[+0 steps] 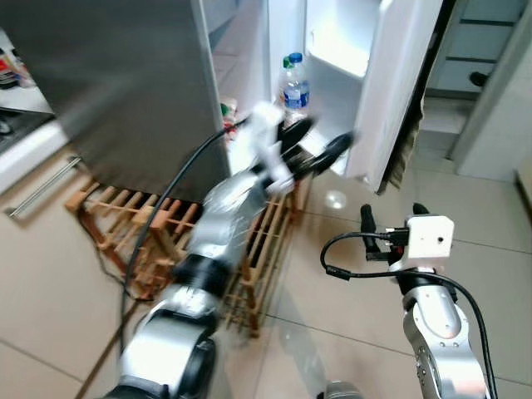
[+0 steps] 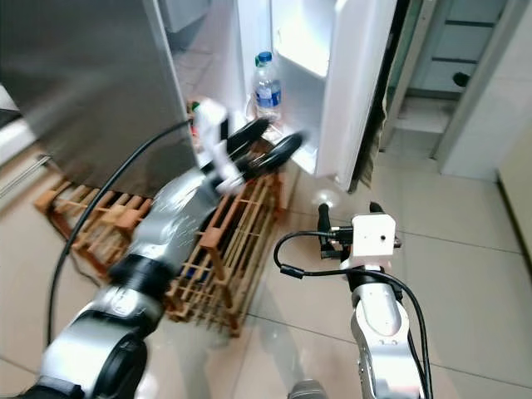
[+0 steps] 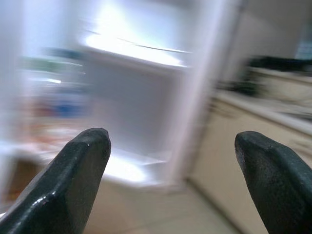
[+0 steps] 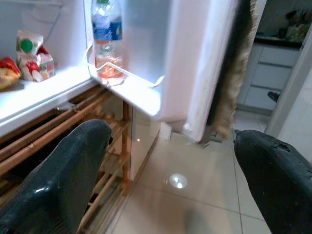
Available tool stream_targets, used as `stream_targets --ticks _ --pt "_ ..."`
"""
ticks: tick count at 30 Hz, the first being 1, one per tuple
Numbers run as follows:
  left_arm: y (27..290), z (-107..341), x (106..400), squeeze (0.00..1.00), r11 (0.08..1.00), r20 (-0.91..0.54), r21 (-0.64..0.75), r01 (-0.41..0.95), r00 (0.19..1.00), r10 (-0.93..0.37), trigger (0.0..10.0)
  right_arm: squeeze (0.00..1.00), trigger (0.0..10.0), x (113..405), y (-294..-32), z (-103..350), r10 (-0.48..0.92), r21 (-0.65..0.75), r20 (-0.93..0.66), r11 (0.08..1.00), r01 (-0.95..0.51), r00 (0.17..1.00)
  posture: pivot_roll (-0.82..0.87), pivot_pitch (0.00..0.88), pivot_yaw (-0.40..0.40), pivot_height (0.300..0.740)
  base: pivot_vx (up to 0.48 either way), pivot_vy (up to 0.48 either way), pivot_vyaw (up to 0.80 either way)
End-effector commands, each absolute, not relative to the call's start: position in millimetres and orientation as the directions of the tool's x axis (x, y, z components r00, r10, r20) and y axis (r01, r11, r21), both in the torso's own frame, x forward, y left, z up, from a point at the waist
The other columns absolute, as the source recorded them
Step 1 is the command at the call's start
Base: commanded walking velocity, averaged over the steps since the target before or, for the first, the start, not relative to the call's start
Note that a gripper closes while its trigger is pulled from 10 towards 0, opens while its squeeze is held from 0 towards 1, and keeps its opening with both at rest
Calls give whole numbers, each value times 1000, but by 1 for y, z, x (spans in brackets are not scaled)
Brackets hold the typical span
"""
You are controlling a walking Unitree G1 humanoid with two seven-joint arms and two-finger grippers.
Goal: Restocking fridge
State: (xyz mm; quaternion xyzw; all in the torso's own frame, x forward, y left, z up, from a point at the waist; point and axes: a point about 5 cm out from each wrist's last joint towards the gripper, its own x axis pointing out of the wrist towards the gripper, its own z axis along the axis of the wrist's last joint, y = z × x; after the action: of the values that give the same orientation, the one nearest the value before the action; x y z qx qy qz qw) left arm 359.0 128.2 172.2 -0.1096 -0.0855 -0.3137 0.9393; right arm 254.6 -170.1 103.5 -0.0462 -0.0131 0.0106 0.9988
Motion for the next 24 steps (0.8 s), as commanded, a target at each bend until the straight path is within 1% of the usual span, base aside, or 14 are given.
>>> stream_targets --ticks 1,2,3,4,5,6,7,9,10,11,12,14,20,24 --pt "183 177 353 0 888 237 -117 445 881 -410 10000 8 10000 266 -164 106 53 -82 24 995 -51 998 -152 0 51 740 0 0 725" --pt "200 172 348 0 920 212 -110 376 913 -348 10000 16 10000 269 -164 105 61 -86 20 995 -59 998 -132 0 40 740 0 0 719" --pt "224 163 343 0 969 163 -70 237 961 -223 10000 16 10000 272 -162 105 71 -87 15 994 -69 997 -120 0 36 740 0 0 675" --pt "245 152 338 0 994 111 -54 100 989 -93 10000 20 10000 275 -161 104 80 -81 11 994 -79 997 -103 0 27 740 0 0 663" --pt "263 141 329 0 997 57 -71 -27 998 31 10000 24 10000 278 -159 104 92 -69 7 993 -91 996 -96 0 23 740 0 0 619" --pt "273 131 321 0 990 17 -81 -114 993 115 10000 20 10000 281 -156 103 104 -56 3 993 -104 995 -82 0 16 740 0 0 600" --pt "275 124 313 0 983 -5 -80 -163 987 163 10000 24 10000 283 -153 102 115 -46 0 992 -115 993 -71 0 8 740 0 0 575" --pt "272 117 307 0 979 -18 -68 -192 981 191 10000 24 10000 286 -150 101 126 -32 -4 992 -126 992 -67 0 5 740 0 0 575" --pt "265 113 303 0 977 -25 -68 -205 979 203 10000 20 10000 288 -147 100 136 -15 -5 991 -136 991 -59 0 -2 740 0 0 544" --pt "246 109 298 0 974 -32 -83 -212 977 210 10000 24 10000 293 -139 103 167 5 3 986 -167 986 -45 0 -13 740 0 0 481" --pt "234 111 297 0 980 -19 -70 -188 982 187 10000 20 10000 295 -136 103 184 4 3 983 -184 983 -37 0 -21 740 0 0 463" --pt "221 114 296 0 987 -4 -34 -156 988 156 10000 27 10000 297 -132 102 206 -3 -3 979 -206 979 -29 0 -32 740 0 0 463" --pt "208 121 296 0 984 2 -37 -176 984 176 10000 51 10000 301 -128 100 244 2 -8 970 -244 970 -36 0 -39 740 0 0 464" --pt "192 132 297 0 990 38 13 -142 989 142 10000 94 10000 302 -126 100 264 12 -7 964 -264 964 -57 0 -50 740 0 0 464"
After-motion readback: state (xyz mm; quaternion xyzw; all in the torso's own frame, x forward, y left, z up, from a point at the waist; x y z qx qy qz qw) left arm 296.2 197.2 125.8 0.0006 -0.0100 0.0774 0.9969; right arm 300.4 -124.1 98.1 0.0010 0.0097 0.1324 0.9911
